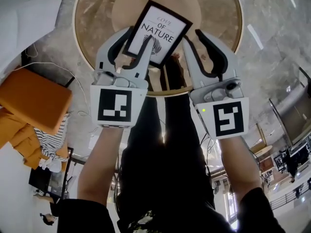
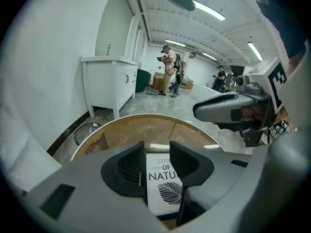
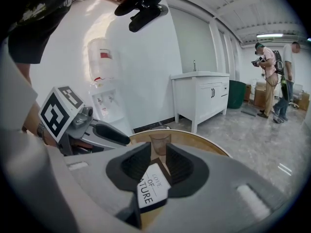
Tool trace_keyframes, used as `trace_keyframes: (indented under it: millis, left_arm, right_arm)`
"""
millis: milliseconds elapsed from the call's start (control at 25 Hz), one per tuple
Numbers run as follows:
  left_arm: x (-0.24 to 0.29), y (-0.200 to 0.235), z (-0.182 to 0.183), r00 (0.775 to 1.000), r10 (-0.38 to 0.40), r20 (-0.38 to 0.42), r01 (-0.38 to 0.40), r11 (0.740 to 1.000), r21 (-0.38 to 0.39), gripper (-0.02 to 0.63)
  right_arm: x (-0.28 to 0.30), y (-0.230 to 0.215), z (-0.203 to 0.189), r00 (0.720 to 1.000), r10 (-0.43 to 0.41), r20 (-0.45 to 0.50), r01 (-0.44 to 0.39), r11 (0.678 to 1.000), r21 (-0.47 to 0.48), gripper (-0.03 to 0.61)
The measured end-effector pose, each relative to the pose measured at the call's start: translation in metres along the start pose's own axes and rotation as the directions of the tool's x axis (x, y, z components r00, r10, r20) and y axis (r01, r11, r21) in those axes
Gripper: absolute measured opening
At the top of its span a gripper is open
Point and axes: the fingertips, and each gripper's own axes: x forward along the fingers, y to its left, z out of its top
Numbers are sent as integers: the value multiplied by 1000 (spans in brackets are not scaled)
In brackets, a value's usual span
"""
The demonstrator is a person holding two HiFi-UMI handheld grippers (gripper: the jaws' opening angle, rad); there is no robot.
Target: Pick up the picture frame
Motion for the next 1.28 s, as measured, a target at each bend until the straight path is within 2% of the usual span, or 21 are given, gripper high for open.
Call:
trace_keyframes:
  millis: [120,200,360,560,880,1000,1160,1280]
  left_arm:
    - [25,5,-19,1000,-22,-10,23,995,96,179]
    - [46,11,-42,998,-28,-53,36,989,143,184]
    - [74,23,-74,989,-16,-145,34,992,119,187]
    - [94,28,-90,981,-14,-196,37,993,112,167]
    - [98,29,-102,978,-29,-207,34,999,19,136]
    - [96,32,-101,972,-53,-229,58,998,16,116]
    - [88,31,-87,973,-65,-223,93,989,118,89]
    - [81,12,-69,976,-71,-206,126,955,269,81]
  right_arm:
    - [9,-1,-8,1000,7,8,-7,1000,-11,95]
    - [10,-2,-15,1000,3,9,-3,1000,-2,95]
    - [6,3,-30,1000,12,-5,-12,1000,4,95]
    - [1,3,-45,999,23,-33,-23,1000,11,95]
    - [4,-2,-38,999,29,-18,-29,1000,7,95]
    - [10,3,-31,999,41,-10,-42,999,-27,95]
    - [21,11,-24,996,79,-46,-83,993,-89,97]
    - [24,18,-21,982,159,-100,-173,973,-151,99]
